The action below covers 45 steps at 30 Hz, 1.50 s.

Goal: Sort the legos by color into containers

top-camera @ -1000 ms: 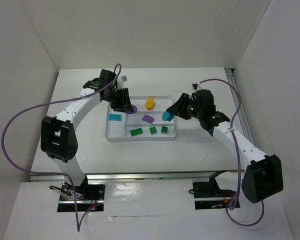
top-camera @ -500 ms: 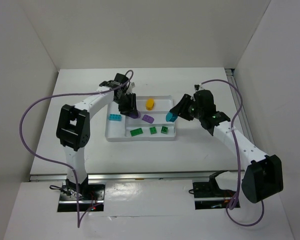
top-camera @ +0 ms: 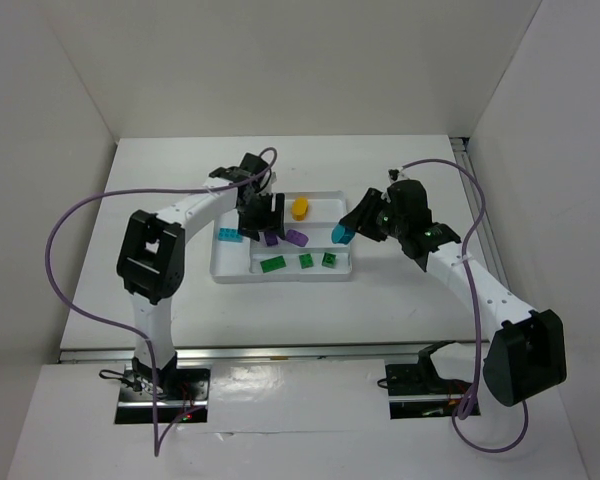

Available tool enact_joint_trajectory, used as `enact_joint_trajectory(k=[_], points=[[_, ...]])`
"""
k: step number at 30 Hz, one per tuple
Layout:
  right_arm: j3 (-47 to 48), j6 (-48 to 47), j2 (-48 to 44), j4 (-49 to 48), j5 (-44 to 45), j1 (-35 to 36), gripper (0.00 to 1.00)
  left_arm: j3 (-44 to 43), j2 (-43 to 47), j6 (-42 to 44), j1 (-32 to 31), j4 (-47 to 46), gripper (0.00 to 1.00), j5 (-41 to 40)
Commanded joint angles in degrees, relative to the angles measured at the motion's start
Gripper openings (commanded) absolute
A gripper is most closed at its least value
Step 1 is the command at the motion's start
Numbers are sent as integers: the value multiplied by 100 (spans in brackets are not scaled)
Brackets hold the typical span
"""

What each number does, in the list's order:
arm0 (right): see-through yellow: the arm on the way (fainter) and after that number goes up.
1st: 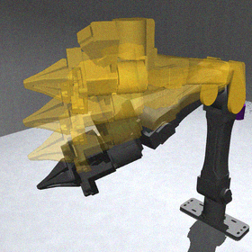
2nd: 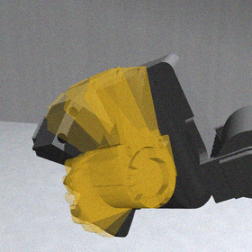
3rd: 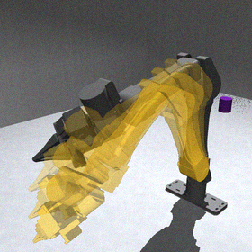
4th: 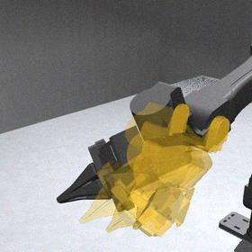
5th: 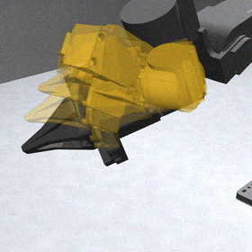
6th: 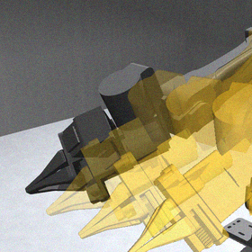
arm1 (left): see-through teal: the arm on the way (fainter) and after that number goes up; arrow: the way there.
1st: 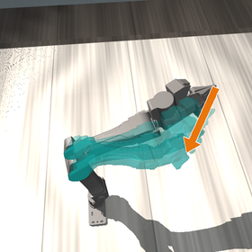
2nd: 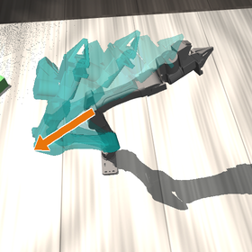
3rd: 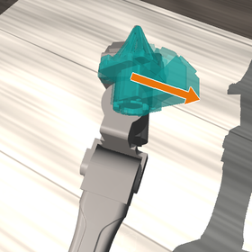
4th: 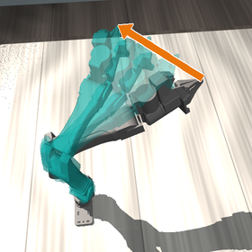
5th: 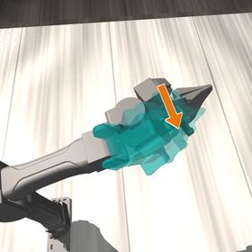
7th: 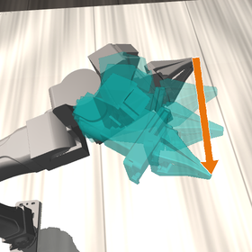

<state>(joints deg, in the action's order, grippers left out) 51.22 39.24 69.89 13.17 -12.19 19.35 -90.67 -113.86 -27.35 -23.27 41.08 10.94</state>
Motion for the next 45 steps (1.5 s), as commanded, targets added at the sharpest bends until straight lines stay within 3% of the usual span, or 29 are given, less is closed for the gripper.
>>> enact_joint_trajectory(k=[1,4,5,10,15,23,32,34,37,38,40,45], points=[[178,-48,-133,10,94,-2,0,-336,276,-86,-160,198,84,-346],[178,-48,-133,10,41,-2,0,-503,408,-86,-222,269,89,-479],[230,-48,-81,-42,-20,-2,0,-565,557,-86,-274,356,100,-548],[537,-154,261,-148,-21,427,0,-1450,1101,-86,-275,944,100,-979],[1028,-154,1078,-683,-73,1025,0,-2243,1594,-340,374,1736,100,-1462],[2347,-207,2897,-1220,-450,2124,0,-2069,2746,-578,981,1719,100,-1410],[3684,-338,4489,-1124,-478,2573,1,-1498,3107,-464,1298,1588,100,-989],[3903,-338,4673,-1028,-478,2634,15,-1383,3177,-464,1351,1587,100,-927],[4387,-453,4920,-606,-329,2688,54,-1383,3177,-411,1351,1587,100,-805],[4388,-505,4868,-553,-250,2688,83,-1383,3177,-411,1351,1587,100,-804],[4388,-505,4684,-482,196,2635,92,-1331,3230,-358,1351,1587,100,-804],[3319,-541,3386,-403,1261,2231,97,-1330,3178,-210,1351,1587,100,-663]])
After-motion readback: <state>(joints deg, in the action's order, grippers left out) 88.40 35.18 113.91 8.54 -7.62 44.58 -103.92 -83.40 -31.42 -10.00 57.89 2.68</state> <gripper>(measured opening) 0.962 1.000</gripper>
